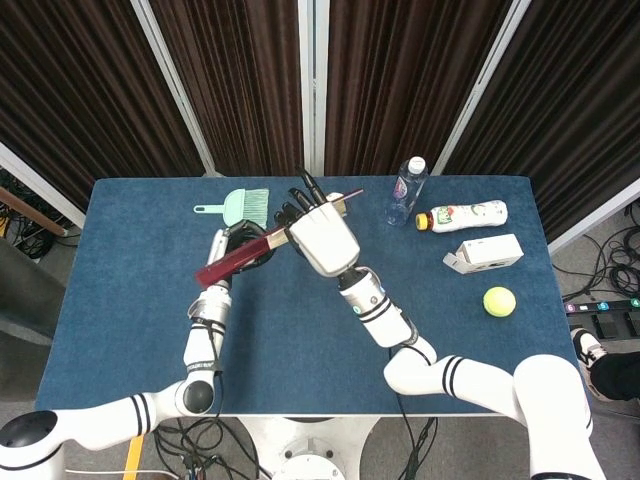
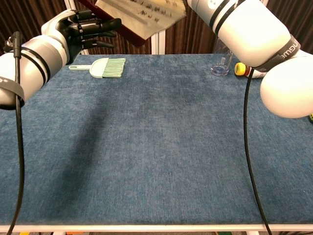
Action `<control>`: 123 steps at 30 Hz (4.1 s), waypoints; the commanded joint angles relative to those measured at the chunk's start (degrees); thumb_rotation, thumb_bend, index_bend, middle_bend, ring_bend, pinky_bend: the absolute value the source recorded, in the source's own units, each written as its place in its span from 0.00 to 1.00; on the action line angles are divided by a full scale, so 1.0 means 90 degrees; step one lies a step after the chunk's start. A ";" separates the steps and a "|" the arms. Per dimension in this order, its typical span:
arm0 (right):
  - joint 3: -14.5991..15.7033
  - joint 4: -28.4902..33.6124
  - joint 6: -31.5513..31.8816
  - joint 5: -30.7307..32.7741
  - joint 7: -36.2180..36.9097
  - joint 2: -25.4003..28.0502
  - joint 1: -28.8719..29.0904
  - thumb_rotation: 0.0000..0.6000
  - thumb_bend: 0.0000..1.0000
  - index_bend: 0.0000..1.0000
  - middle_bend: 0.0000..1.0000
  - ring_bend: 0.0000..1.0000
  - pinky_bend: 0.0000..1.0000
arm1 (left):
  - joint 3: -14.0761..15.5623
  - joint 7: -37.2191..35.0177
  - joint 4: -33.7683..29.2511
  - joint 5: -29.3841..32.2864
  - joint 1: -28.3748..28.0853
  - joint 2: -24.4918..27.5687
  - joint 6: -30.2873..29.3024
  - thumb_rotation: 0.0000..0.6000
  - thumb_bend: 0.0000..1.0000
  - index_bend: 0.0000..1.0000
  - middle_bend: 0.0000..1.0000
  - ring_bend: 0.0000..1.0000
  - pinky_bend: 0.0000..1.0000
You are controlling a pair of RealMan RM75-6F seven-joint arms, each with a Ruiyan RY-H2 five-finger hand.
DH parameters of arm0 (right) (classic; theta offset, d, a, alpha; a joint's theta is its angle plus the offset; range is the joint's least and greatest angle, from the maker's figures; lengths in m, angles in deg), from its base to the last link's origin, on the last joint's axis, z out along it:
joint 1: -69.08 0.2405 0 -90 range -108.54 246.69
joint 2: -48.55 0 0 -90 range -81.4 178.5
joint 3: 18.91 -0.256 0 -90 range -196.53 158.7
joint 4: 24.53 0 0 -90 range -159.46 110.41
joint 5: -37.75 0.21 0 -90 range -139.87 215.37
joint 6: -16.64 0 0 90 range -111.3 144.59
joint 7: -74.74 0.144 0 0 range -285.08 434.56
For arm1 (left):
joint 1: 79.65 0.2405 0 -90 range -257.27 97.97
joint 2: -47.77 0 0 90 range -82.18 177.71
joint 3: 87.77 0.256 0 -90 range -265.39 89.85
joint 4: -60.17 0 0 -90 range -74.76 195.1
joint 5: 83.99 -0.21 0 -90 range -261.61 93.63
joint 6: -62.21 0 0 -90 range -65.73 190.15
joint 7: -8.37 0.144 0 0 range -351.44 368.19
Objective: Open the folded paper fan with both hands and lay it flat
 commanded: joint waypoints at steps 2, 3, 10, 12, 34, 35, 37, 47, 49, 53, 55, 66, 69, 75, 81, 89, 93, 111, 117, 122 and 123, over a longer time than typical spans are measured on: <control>0.0010 0.0021 -0.0005 0.0018 -0.0017 0.0041 -0.0029 1.00 0.67 0.73 0.54 0.29 0.00 | -0.0022 -0.0149 0.0064 -0.0115 0.0057 -0.0059 -0.0035 1.00 0.27 0.58 0.56 0.40 0.46; 0.0007 0.0036 -0.0018 0.0039 -0.0009 0.0052 -0.0039 1.00 0.67 0.73 0.54 0.29 0.00 | -0.0026 -0.0218 0.0088 -0.0159 0.0075 -0.0082 -0.0048 1.00 0.28 0.58 0.57 0.40 0.46; -0.0020 0.0013 -0.0098 0.0142 0.0033 0.0012 -0.0035 1.00 0.67 0.73 0.54 0.29 0.00 | 0.0040 -0.0573 0.0177 -0.0470 0.0106 -0.0111 0.0089 1.00 0.28 0.58 0.55 0.40 0.46; -0.0019 0.0001 -0.0106 0.0136 0.0036 -0.0005 -0.0018 1.00 0.67 0.73 0.54 0.29 0.00 | 0.0040 -0.0570 0.0206 -0.0508 0.0094 -0.0139 0.0077 1.00 0.28 0.58 0.55 0.40 0.46; 0.0961 0.0492 0.0245 -0.0689 0.0019 0.1261 -0.0847 1.00 0.67 0.72 0.54 0.31 0.00 | 0.0735 0.1151 0.1338 -0.1350 0.0427 0.0540 -0.0681 1.00 0.32 0.76 0.74 0.55 0.54; 0.1016 0.0540 0.0272 -0.0732 -0.0002 0.1352 -0.0909 1.00 0.67 0.72 0.54 0.31 0.00 | 0.0791 0.1295 0.1413 -0.1428 0.0440 0.0572 -0.0765 1.00 0.32 0.76 0.74 0.55 0.54; 0.1145 0.0685 0.0343 -0.0845 -0.0072 0.1556 -0.1046 1.00 0.67 0.72 0.54 0.31 0.00 | 0.0912 0.1644 0.1584 -0.1592 0.0469 0.0622 -0.0964 1.00 0.31 0.75 0.73 0.55 0.54; 0.1557 0.1156 0.0539 -0.1302 -0.0487 0.2130 -0.1482 1.00 0.67 0.72 0.54 0.31 0.00 | 0.1290 0.3212 0.2052 -0.2108 0.0451 0.0556 -0.1665 1.00 0.31 0.74 0.73 0.55 0.54; 0.1631 0.1211 0.0522 -0.1369 -0.0592 0.2208 -0.1549 1.00 0.67 0.72 0.54 0.31 0.00 | 0.1361 0.3539 0.2239 -0.2254 0.0414 0.0450 -0.1861 1.00 0.31 0.74 0.73 0.55 0.54; 0.1754 0.1203 0.0529 -0.1493 -0.0639 0.2259 -0.1671 1.00 0.67 0.72 0.54 0.31 0.00 | 0.1457 0.3804 0.2415 -0.2445 0.0388 0.0288 -0.2099 1.00 0.31 0.73 0.73 0.55 0.54; 0.1807 0.1119 0.0562 -0.1552 -0.0610 0.2223 -0.1739 1.00 0.67 0.72 0.54 0.31 0.00 | 0.1531 0.3894 0.2512 -0.2553 0.0384 0.0201 -0.2199 1.00 0.31 0.73 0.72 0.55 0.54; 0.2113 -0.0123 0.0745 -0.1654 -0.0169 0.1404 -0.2203 1.00 0.65 0.70 0.54 0.28 0.00 | 0.2102 0.4308 0.3640 -0.3102 0.0360 -0.0476 -0.2386 1.00 0.31 0.71 0.71 0.55 0.54; 0.2111 -0.0538 0.0712 -0.1499 0.0046 0.1075 -0.2345 1.00 0.60 0.62 0.51 0.25 0.00 | 0.2238 0.4415 0.3906 -0.3191 0.0360 -0.0644 -0.2323 1.00 0.30 0.69 0.69 0.55 0.54; 0.2127 -0.1059 0.0434 -0.1111 0.0281 0.0622 -0.2633 1.00 0.30 0.24 0.30 0.06 0.00 | 0.2472 0.5024 0.3643 -0.3155 0.0431 -0.0628 -0.1860 1.00 0.17 0.46 0.53 0.44 0.51; 0.2129 -0.1063 0.0301 -0.0829 0.0076 0.0498 -0.2921 1.00 0.05 0.05 0.18 0.00 0.00 | 0.2568 0.5969 0.2533 -0.2887 0.0503 -0.0167 -0.1237 1.00 0.00 0.23 0.27 0.17 0.35; 0.2081 0.0249 -0.0435 -0.0096 -0.0453 0.1165 -0.3197 1.00 0.00 0.00 0.02 0.00 0.00 | 0.2584 0.6892 0.0601 -0.2305 0.0654 0.0774 -0.0608 1.00 0.00 0.11 0.09 0.02 0.20; 0.2042 0.0860 -0.0322 -0.0073 -0.0395 0.1637 -0.3327 1.00 0.00 0.00 0.02 0.00 0.00 | 0.2518 0.6767 -0.0226 -0.2189 0.0738 0.1257 -0.0570 1.00 0.00 0.11 0.09 0.02 0.19; 0.2167 0.1869 0.1459 -0.0153 0.2162 0.4125 -0.5015 1.00 0.25 0.12 0.19 0.05 0.00 | 0.2671 0.4226 -0.0775 -0.2429 0.2619 0.3906 -0.2186 1.00 0.00 0.16 0.12 0.02 0.18; 0.2391 0.1893 0.1793 -0.0258 0.3025 0.4319 -0.5594 1.00 0.26 0.12 0.18 0.05 0.00 | 0.3257 0.4270 -0.1222 -0.2546 0.3424 0.4233 -0.2700 1.00 0.00 0.16 0.12 0.02 0.18; 0.2489 0.1867 0.1813 -0.0387 0.3053 0.4260 -0.5790 1.00 0.26 0.12 0.19 0.05 0.00 | 0.3407 0.4398 -0.1525 -0.2490 0.3869 0.4258 -0.3066 1.00 0.00 0.17 0.12 0.02 0.18; 0.2484 0.1878 0.1806 -0.0411 0.3052 0.4248 -0.5796 1.00 0.26 0.12 0.19 0.05 0.00 | 0.3430 0.4422 -0.1541 -0.2505 0.3901 0.4250 -0.3069 1.00 0.00 0.17 0.12 0.02 0.18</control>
